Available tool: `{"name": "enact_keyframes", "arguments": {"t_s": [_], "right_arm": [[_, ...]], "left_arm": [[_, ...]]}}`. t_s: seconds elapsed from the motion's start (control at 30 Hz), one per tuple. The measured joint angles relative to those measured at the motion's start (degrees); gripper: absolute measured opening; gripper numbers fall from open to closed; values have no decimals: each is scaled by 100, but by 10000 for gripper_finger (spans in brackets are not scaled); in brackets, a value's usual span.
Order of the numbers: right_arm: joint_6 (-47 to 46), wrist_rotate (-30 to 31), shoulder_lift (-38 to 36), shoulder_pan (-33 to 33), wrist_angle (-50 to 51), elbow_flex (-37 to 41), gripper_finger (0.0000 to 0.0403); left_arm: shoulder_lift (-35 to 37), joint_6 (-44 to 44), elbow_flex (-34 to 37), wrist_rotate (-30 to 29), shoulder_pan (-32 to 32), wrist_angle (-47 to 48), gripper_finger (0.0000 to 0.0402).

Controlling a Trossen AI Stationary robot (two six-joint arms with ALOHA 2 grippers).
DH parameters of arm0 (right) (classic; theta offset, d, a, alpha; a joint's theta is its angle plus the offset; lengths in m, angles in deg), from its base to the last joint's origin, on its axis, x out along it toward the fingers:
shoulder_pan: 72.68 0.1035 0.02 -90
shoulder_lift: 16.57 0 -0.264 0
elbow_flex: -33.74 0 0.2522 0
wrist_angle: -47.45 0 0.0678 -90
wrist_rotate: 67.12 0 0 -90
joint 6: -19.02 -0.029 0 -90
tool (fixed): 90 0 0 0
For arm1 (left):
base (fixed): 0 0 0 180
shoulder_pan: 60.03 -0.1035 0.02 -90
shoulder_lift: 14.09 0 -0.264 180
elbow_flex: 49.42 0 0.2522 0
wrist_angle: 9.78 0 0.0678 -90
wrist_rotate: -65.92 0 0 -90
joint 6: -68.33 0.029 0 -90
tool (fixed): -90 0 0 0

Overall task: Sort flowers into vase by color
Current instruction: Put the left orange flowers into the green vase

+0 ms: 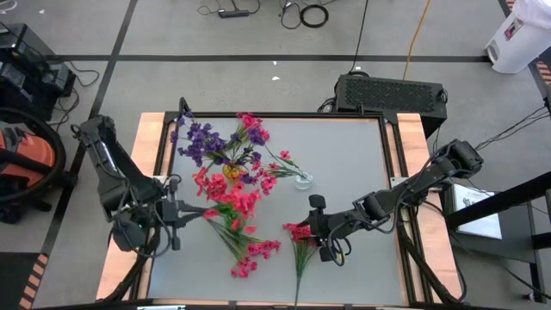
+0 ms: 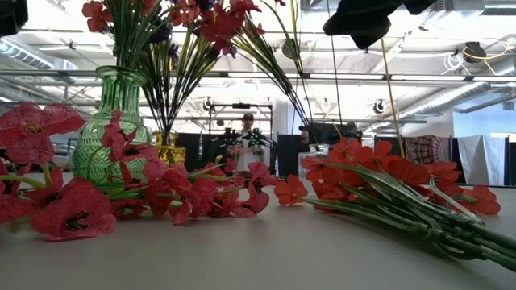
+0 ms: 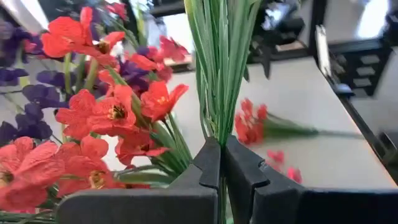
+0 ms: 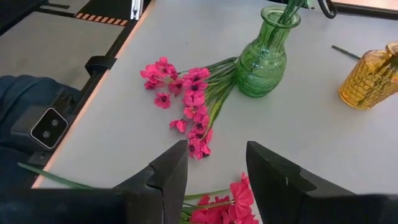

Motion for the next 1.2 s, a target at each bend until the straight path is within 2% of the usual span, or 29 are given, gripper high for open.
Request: {"name": "enact_keyframes", "arguments": {"t_s": [0.13, 0.27, 0.37, 0.53, 0.73, 0.93, 1.2], "right_arm": [[124, 1, 0, 0, -1, 0, 155], [126, 1, 0, 0, 0, 0, 155], [126, 1, 0, 0, 0, 0, 155], [126, 1, 0, 0, -17, 0, 155], [123, 1, 0, 0, -227, 0, 155], [126, 1, 0, 1, -366, 2, 155], [245, 1, 0, 0, -369, 2, 155]], "left_arm": [[-172, 113, 382, -363, 141, -1057, 11], [-500, 697, 707, -570, 326, -2384, 11], [-919, 1223, 908, -867, 415, -3528, 11], [-1795, 1691, 956, -1640, 414, -4476, 11], [-2511, 1185, 956, -2900, 420, -4508, 11], [-2593, 325, 952, -2900, 327, -3919, 11], [-2590, 288, 954, -2900, 5, -3945, 11]]}}
